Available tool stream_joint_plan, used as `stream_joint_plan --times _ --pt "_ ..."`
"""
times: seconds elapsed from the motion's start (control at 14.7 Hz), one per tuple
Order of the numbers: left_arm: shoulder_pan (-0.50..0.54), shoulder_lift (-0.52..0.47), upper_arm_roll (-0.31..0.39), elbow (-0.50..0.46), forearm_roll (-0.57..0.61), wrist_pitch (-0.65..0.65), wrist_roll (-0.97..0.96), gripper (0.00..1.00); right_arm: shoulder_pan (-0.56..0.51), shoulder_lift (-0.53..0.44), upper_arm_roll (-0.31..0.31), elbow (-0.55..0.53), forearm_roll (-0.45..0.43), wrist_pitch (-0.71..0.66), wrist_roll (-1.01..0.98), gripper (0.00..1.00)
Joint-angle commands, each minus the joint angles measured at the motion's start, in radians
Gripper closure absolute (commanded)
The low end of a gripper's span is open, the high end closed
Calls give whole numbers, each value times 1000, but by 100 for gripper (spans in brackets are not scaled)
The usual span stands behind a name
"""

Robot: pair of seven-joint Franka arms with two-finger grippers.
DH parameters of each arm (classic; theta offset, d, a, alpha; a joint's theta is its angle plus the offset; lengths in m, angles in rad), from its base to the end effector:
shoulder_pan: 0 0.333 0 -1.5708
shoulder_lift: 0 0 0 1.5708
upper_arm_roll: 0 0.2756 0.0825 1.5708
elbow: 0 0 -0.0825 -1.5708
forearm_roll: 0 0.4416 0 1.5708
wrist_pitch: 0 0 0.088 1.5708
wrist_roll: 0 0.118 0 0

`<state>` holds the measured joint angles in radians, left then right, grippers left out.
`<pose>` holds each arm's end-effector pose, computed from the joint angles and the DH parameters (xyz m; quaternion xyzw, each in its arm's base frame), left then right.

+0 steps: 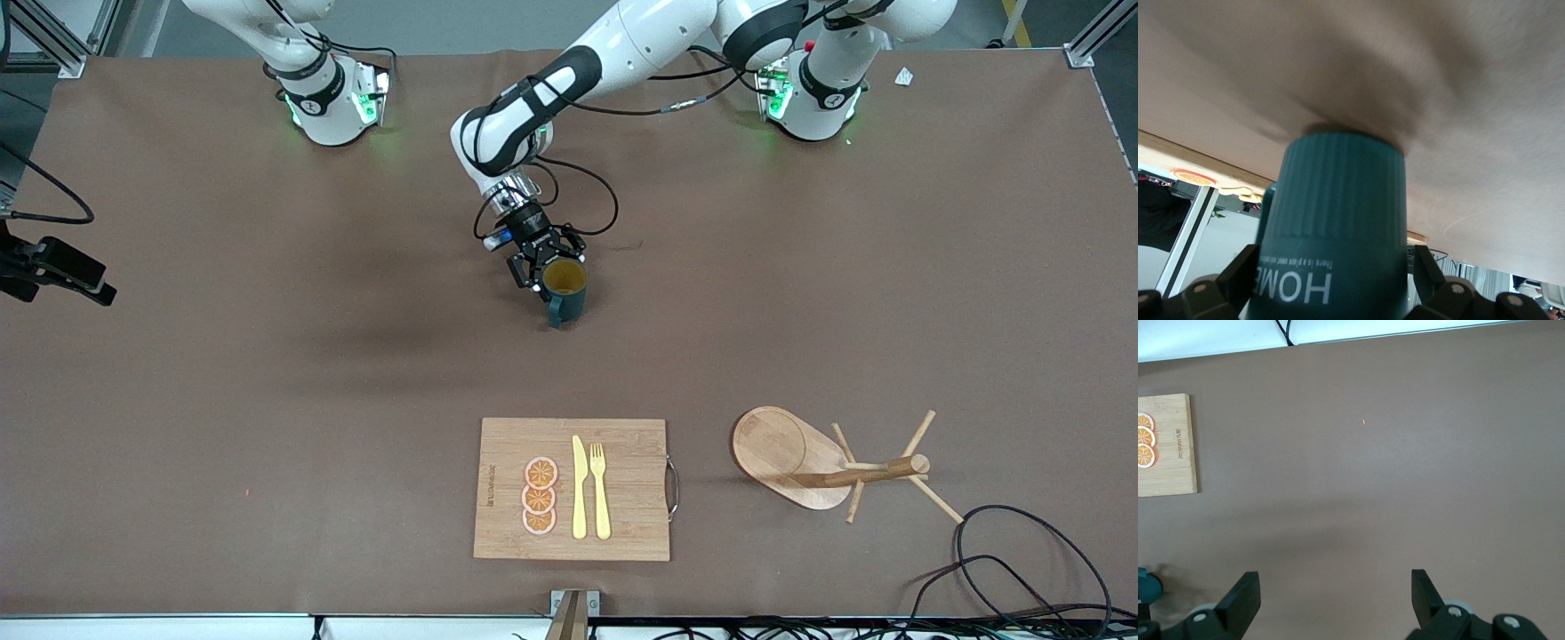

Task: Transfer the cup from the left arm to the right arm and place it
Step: 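Lower the teal mug onto the table with the left gripper, then open the left gripper and raise it while the right gripper approaches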

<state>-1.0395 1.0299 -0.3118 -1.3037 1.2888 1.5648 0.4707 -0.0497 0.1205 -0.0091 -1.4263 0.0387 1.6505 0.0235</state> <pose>0.2942 -0.6377 0.0686 -0.3561 0.7724 0.0793 0.5199 0.6534 -0.0339 0.5816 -0.9976 0.0416 -0.0521 0.0179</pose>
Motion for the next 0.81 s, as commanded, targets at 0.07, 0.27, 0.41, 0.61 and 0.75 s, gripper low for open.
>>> stream_joint_plan --times 0.07,0.27,0.41,0.61,0.75 --pt "-51 -37 -15 15 -54 -63 3 0 -25 -2 12 -3 3 -3 -13 0" --pt "-53 -82 -65 17 -71 -90 -3 0 -25 2 12 -3 3 0 -11 0" --pt "-53 -123 -88 17 -72 -121 -9 0 -19 1 12 -11 3 -8 -14 0" --pt "-45 -204 -95 15 -114 -149 -15 0 -10 1 18 -8 18 -70 1 0" --pt "-25 -286 -87 9 -155 -150 -81 0 11 -1 32 -8 73 -124 13 0"
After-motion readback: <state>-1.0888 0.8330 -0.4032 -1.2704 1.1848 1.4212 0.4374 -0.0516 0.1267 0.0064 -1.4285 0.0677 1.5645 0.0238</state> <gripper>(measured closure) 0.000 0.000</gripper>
